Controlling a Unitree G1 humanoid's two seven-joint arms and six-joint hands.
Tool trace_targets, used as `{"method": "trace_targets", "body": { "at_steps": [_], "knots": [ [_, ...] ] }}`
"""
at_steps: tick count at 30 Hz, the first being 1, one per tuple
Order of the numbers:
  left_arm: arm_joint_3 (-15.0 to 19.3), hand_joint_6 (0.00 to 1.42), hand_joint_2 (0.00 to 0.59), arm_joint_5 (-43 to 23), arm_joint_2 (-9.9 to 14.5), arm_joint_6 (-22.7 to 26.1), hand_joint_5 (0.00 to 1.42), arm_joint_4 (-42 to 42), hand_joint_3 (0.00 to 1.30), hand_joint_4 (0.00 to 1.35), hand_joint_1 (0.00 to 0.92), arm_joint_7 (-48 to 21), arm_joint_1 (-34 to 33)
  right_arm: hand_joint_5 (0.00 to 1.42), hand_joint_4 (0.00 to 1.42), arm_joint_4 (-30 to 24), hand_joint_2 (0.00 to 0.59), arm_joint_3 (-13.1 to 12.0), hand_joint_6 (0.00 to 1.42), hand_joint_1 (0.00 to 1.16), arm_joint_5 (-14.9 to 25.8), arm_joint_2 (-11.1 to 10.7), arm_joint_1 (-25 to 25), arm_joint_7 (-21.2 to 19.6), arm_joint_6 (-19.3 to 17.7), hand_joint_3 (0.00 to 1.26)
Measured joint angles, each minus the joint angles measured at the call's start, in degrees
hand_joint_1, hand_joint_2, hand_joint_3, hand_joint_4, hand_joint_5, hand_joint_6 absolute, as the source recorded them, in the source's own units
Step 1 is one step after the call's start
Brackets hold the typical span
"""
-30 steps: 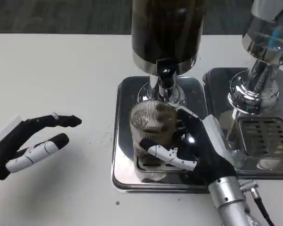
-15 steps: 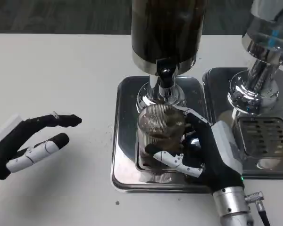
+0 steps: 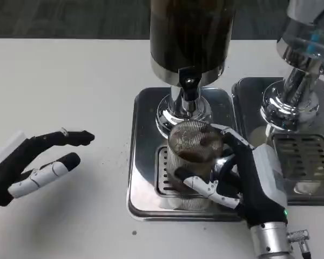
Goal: Grasp the cup under the faucet to collect the drink, then remove the cup.
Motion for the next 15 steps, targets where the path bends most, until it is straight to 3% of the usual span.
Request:
{"method": "trace_targets", "body": {
  "at_steps": [15],
  "knots": [
    [-0.2, 0.21, 0.150, 0.0, -0.6, 0.0, 0.26, 0.0, 0.33, 0.30, 0.000, 0.0, -0.1, 0.83, 0.73, -3.6, 0.243, -0.5, 1.03, 0.63, -1.0, -0.7, 1.7, -4.1, -0.3, 0.60]
  ]
}}
